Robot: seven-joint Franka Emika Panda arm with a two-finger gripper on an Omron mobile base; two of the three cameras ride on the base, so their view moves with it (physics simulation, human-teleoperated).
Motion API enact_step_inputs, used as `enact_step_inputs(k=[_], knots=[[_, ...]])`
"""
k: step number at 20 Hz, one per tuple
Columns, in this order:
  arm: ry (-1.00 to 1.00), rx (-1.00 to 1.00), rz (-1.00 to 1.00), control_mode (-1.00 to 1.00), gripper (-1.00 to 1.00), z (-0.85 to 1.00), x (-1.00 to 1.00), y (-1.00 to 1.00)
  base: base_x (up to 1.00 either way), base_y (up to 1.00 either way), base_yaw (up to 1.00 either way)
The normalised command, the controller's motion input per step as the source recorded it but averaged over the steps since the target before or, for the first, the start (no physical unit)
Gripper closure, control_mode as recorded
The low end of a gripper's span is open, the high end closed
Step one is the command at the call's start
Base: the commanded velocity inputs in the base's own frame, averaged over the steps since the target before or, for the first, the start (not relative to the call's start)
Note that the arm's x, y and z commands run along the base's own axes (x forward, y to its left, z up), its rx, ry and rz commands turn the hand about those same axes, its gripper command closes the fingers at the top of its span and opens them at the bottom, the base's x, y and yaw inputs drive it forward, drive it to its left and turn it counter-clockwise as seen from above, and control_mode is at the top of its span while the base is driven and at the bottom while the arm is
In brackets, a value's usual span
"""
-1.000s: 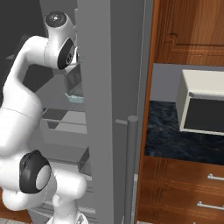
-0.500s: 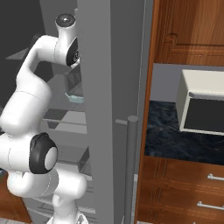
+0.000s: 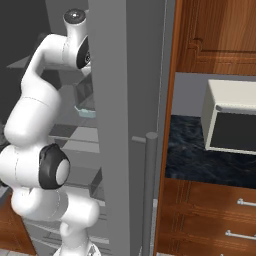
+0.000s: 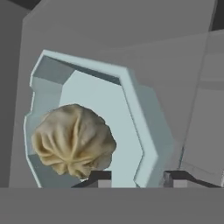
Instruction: Place two dumplings into each of the tupperware containers and then place the containers in the fridge.
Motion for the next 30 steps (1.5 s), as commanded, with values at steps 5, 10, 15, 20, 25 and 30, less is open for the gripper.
enact_step_inputs(k=[5,10,15,20,25,30], knots=[[0.0,0.0,0.0,-1.0,1.0,0.0,0.57,0.0,0.0,0.0,0.0],[0.0,0.0,0.0,-1.0,-1.0,-0.01,0.55,0.0,0.0,0.0,0.0],[-0.01,0.0,0.0,-1.0,-1.0,0.0,0.16,0.0,0.0,0.0,0.0],[-0.24,0.0,0.0,-1.0,-1.0,-0.1,-0.02,0.0,0.0,0.0,0.0],[-0.42,0.0,0.0,-1.0,-1.0,-0.4,-0.1,0.0,0.0,0.0,0.0],[-0.23,0.01,0.0,-1.0,-1.0,0.34,-0.43,-0.03,0.0,0.0,0.0]])
